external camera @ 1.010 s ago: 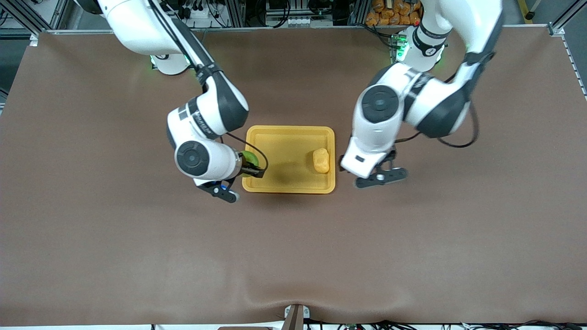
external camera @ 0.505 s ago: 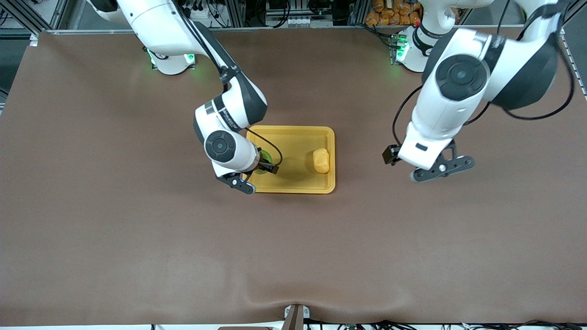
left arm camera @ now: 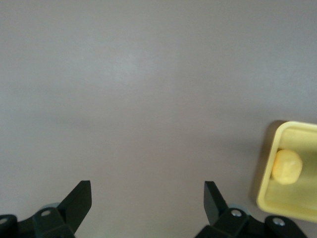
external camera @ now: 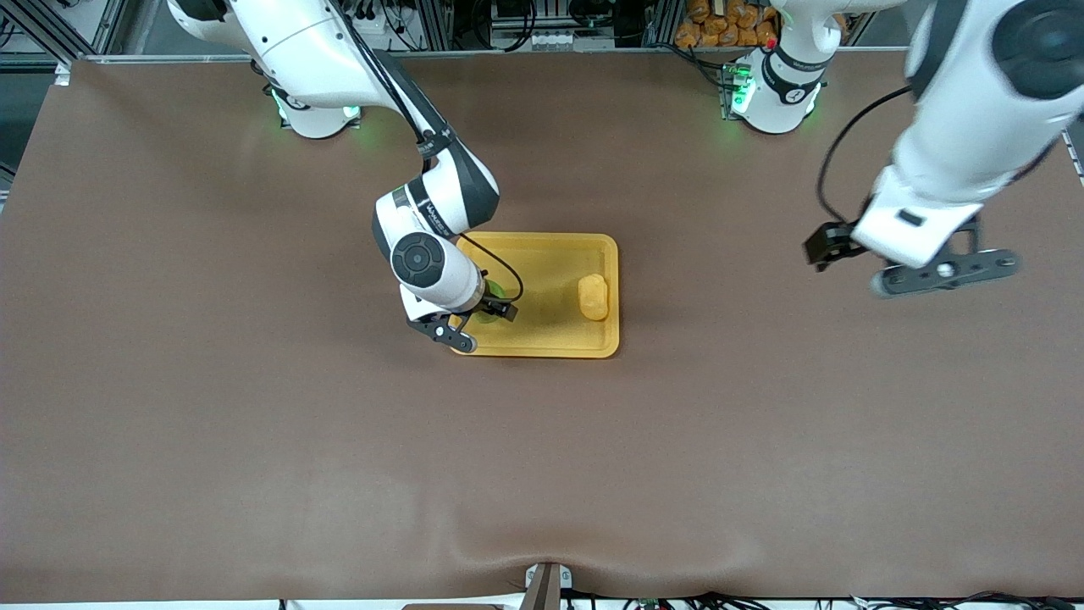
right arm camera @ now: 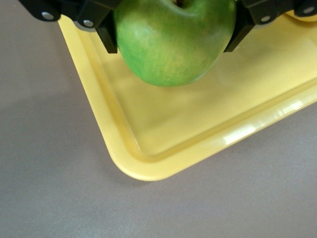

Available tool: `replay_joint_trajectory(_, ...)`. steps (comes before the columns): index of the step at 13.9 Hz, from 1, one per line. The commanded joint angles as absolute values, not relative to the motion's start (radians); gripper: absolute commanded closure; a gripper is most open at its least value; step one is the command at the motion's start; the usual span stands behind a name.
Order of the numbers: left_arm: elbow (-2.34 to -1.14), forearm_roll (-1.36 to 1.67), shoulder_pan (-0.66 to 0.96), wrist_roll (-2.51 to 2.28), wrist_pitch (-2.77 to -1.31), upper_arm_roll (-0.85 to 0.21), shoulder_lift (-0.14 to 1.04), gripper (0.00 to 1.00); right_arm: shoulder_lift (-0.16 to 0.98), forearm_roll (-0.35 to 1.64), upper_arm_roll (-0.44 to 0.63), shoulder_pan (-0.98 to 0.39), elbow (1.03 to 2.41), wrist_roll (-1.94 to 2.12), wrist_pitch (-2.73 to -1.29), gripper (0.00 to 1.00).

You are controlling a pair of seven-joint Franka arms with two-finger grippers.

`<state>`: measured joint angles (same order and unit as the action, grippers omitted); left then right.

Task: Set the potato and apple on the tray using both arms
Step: 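Withdraw the left gripper while the right gripper holds the apple over the tray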

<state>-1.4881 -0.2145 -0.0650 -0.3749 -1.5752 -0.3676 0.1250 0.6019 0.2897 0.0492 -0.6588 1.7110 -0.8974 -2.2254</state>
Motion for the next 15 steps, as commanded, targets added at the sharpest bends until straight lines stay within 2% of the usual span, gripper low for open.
replay_joint_trajectory(1, -1.508, -0.166, -0.086, -0.276, -1.552, -0.329, 0.055, 0.00, 0.581, 0.284, 0.060, -0.681, 1.743, -0.916, -2.247, 1.00)
replay_joint_trajectory(4, -1.532, -0.108, -0.025, -0.172, -1.542, -0.188, -0.004, 0.00, 0.592, 0.284, 0.061, -0.698, 1.747, -0.917, -2.261, 1.00)
replay_joint_trajectory(6, -1.542, -0.097, -0.008, -0.149, -1.517, -0.143, -0.035, 0.00, 0.595, 0.284, 0.061, -0.704, 1.785, -0.917, -2.321, 1.00)
replay_joint_trajectory(15, -1.539, -0.032, -0.046, -0.152, -1.419, -0.152, -0.071, 0.00, 0.607, 0.267, 0.064, -0.692, 1.807, -0.914, -2.345, 1.00)
